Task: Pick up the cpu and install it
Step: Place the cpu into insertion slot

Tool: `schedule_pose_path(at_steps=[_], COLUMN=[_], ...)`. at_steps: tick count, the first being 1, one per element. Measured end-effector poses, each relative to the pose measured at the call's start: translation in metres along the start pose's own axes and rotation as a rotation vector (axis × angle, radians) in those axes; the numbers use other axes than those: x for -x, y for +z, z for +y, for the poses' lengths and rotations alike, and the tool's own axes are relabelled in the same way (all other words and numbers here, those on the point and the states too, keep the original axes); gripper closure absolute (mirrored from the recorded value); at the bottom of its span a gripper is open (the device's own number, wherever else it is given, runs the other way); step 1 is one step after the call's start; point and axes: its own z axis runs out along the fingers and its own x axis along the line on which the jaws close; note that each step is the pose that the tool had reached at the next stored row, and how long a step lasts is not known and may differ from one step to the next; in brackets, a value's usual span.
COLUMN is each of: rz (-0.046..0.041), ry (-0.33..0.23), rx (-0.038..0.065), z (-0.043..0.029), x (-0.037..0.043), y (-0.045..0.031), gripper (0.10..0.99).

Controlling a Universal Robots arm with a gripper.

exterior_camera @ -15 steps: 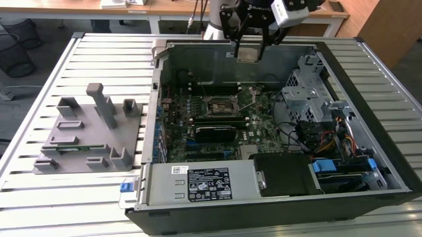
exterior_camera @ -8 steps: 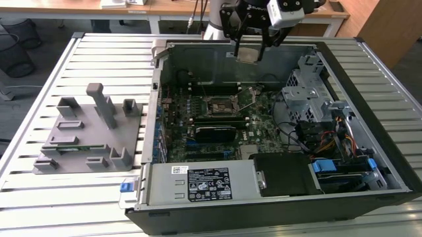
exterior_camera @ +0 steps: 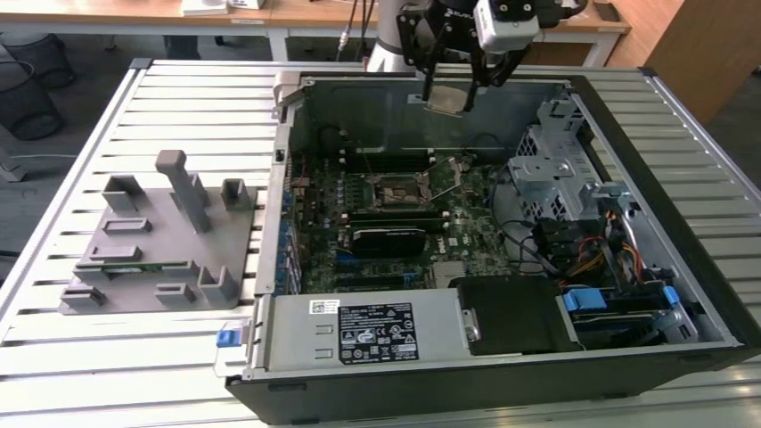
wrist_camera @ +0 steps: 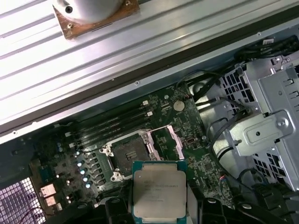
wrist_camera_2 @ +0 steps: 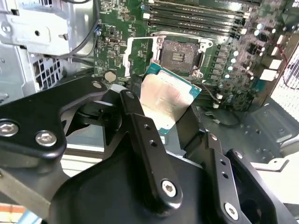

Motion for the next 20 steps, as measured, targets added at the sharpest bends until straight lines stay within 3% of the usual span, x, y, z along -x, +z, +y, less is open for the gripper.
schedule_pose_path(at_steps=[20], rz=[-0.0086], ry=[0.199], rx=[0.002], z=[-0.0002], x=[-0.0004], y=[0.0011], gripper=[0.545])
